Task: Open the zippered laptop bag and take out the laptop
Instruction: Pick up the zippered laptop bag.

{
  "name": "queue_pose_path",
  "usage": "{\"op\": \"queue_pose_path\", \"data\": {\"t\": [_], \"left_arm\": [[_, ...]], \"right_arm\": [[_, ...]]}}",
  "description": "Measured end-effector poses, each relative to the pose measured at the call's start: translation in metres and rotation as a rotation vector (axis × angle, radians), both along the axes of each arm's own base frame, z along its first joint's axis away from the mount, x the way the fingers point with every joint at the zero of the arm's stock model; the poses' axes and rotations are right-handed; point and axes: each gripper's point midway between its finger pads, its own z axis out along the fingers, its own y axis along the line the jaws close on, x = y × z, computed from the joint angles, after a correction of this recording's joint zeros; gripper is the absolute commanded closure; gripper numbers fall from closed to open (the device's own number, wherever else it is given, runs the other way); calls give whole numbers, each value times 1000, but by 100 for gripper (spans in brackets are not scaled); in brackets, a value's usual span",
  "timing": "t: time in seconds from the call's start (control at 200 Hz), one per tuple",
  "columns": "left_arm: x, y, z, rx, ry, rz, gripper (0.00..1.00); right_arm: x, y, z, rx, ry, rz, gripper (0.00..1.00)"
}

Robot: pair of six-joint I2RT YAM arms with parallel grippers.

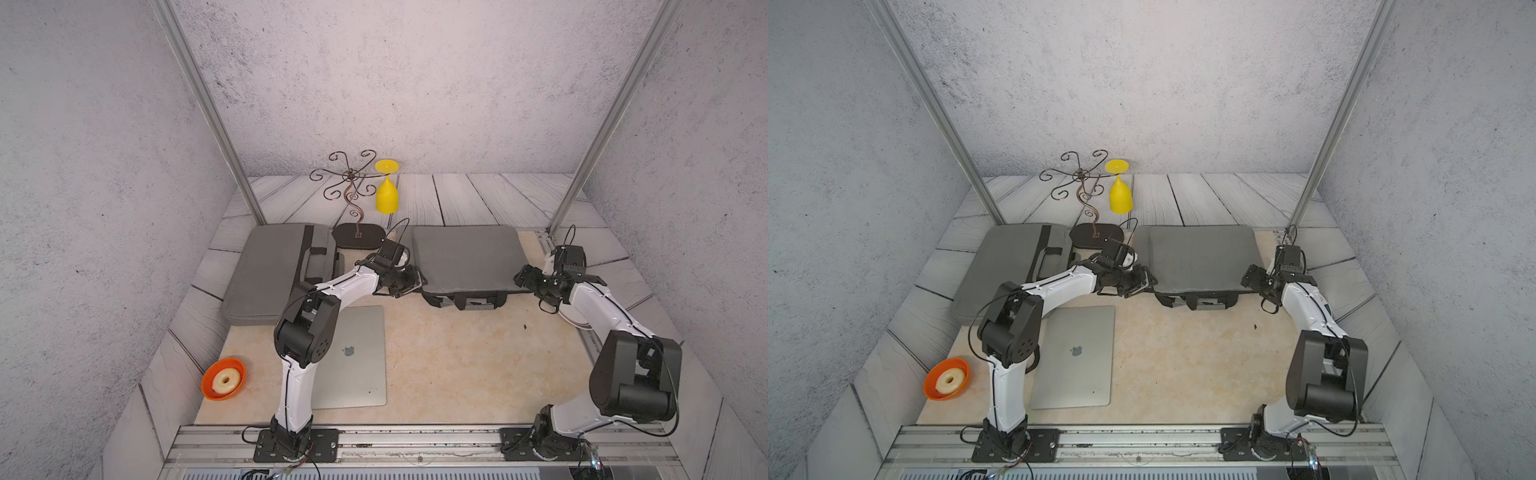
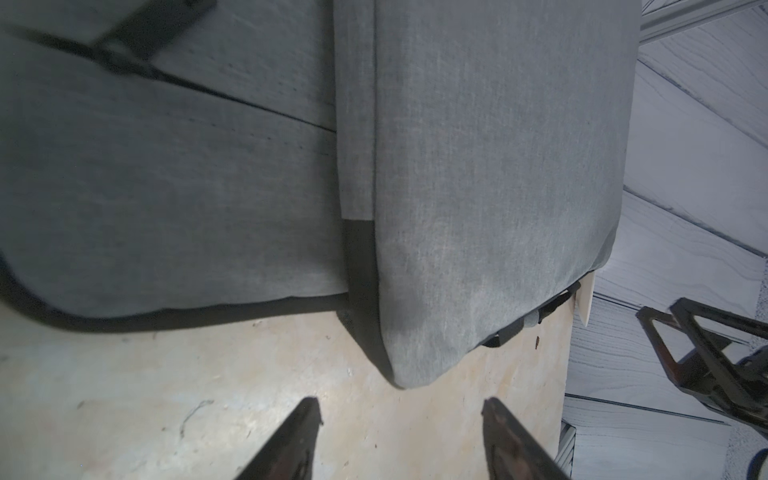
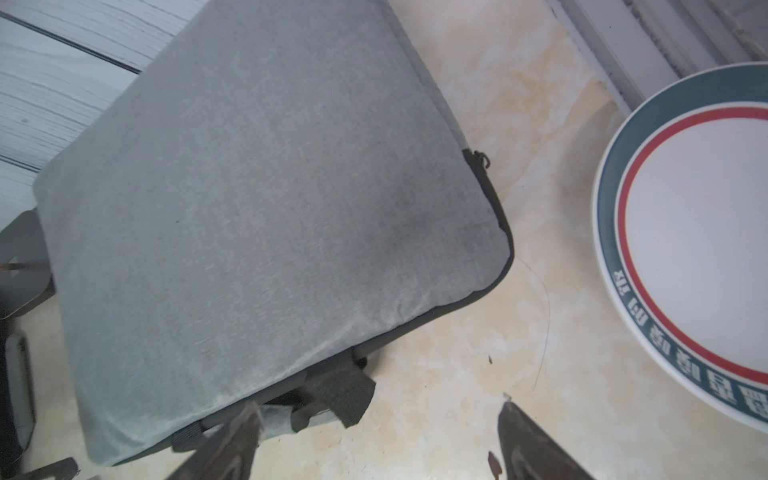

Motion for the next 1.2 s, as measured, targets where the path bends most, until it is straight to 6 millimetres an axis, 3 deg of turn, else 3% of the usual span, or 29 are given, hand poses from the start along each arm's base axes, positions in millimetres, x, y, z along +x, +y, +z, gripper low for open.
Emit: {"op": "queue_pose_path", "data": {"t": [0.155, 0.335, 0.52, 0.661, 0.776, 0.901, 1.066, 1.201], "left_arm": [[2, -11, -7, -19, 31, 3, 38], [3, -25, -14, -45, 58, 2, 42], [5, -30, -20, -52, 84, 4, 54], [5, -33, -28, -56, 107, 1, 71], [4, -35, -25, -61, 105, -14, 86], [5, -36, -22, -63, 97, -23, 100], [5, -36, -20, -56, 83, -41, 100], [5, -36, -19, -49, 72, -58, 100]], "right_arm": [[11, -6, -30, 27, 70, -32, 15], [29, -11, -40, 36, 79, -53, 16], [49, -15, -50, 54, 80, -78, 22], [59, -19, -59, 65, 95, -91, 30], [62, -21, -58, 71, 93, -102, 43], [60, -22, -63, 75, 104, -103, 66], [60, -23, -72, 75, 121, -97, 96], [60, -22, -71, 70, 116, -87, 100]]}}
